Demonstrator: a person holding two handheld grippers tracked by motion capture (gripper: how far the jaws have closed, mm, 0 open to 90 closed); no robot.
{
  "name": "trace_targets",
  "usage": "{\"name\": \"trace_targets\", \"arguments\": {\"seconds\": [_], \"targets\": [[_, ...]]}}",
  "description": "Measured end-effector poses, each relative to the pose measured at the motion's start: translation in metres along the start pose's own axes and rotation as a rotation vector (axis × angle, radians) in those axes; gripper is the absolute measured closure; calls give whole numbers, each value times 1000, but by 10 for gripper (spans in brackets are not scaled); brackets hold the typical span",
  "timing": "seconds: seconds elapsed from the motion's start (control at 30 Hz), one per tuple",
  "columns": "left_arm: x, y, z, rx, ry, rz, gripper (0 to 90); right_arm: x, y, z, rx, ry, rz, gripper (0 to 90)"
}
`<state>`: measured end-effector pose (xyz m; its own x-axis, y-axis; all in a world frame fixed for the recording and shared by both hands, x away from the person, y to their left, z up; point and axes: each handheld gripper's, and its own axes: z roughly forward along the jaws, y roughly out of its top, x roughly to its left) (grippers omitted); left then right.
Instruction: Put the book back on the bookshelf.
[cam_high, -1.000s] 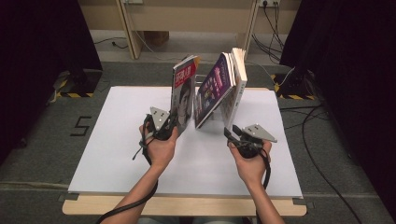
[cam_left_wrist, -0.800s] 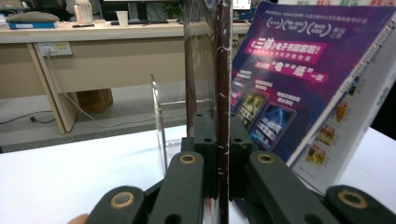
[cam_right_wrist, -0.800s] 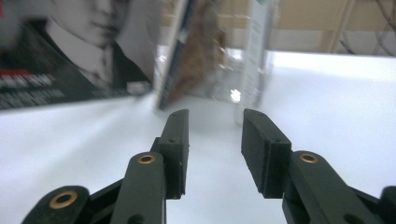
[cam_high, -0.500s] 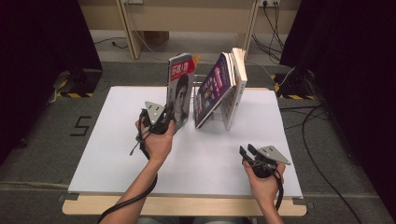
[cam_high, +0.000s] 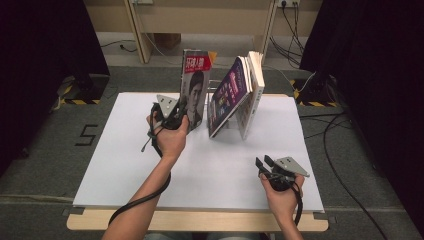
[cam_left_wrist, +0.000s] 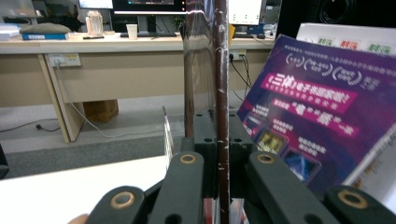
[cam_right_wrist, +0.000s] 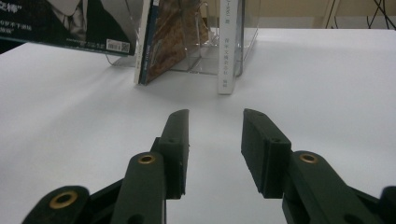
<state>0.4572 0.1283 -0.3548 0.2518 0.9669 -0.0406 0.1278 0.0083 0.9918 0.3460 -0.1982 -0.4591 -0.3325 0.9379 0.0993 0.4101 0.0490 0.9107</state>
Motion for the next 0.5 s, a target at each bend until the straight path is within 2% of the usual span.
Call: {"name": "trace_targets", "arguments": {"seconds": [0.27,0.33,0.43,0.5], "targets": [[1,7,28,-24,19,5,865,-1,-2,1,7,2,9,624],[1,4,35,-22,25,16,865,-1,-3,2,12,1,8,624],[1,-8,42,-3,32,10,864,0,-4,2,15,2,5,624],[0,-18,44,-9,29,5,864,0,-5,3,17,5,8,624]]}}
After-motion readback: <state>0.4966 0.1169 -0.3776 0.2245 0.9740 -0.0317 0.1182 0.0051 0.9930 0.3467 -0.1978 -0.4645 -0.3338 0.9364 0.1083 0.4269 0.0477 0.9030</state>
